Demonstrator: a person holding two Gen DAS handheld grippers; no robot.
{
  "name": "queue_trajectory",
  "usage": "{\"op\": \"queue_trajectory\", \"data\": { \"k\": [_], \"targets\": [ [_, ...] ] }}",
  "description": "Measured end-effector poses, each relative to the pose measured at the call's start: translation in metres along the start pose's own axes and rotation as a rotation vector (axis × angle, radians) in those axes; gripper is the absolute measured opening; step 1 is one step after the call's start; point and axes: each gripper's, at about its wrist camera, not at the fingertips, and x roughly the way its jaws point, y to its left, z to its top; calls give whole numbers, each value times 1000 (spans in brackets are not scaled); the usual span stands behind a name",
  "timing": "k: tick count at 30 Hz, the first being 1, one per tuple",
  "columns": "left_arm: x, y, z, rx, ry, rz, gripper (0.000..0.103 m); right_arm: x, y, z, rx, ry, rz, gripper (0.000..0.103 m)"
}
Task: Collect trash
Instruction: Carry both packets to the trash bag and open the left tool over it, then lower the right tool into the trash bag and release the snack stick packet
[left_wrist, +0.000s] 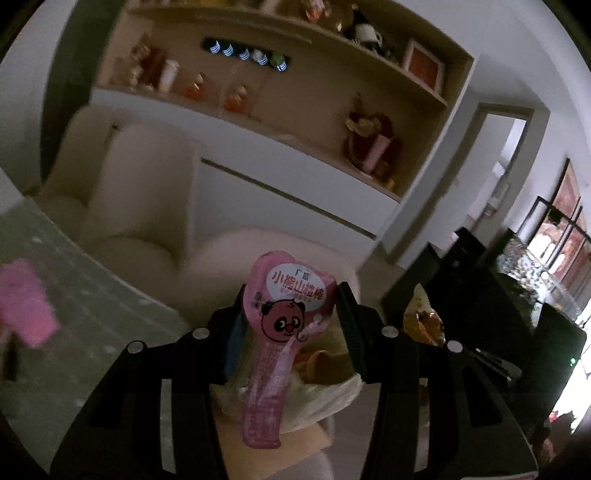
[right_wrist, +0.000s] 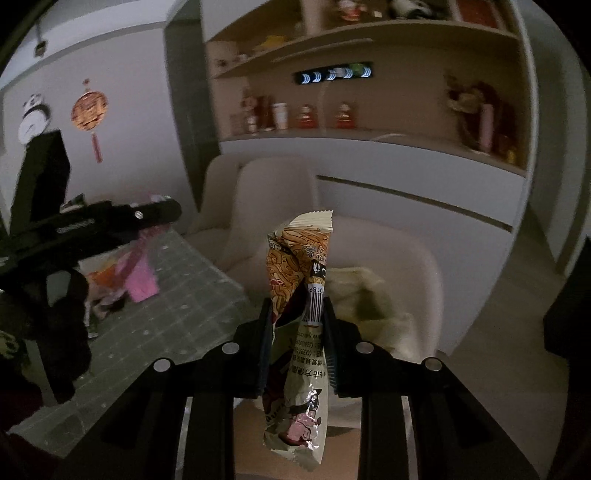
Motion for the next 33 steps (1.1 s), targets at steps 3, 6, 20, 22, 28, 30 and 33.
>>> {"op": "queue_trajectory", "data": {
  "k": [3, 6, 20, 22, 28, 30, 33],
  "targets": [
    [39, -17, -3, -2, 39, -19, 44, -1, -29, -5, 32, 3, -23, 25],
    [72, -32, -6, 15, 60, -21, 44, -1, -47, -11, 56, 4, -32, 25],
    [130, -36, -10, -30, 117, -9, 59, 8, -88, -19, 114, 6, -39, 25],
    [125, -33, -9, -38, 103, 3, 59, 9, -88, -19, 117, 7, -35, 25],
    [95, -14, -11, -72, 75, 57, 59, 24, -83, -13, 93, 15, -8, 25],
    [85, -6, -17, -77, 77, 78, 59, 30, -78, -10, 77, 18, 8, 25],
    [69, 3, -26, -84, 83, 106, 59, 40, -68, -4, 38, 24, 36, 25]
  ]
}}
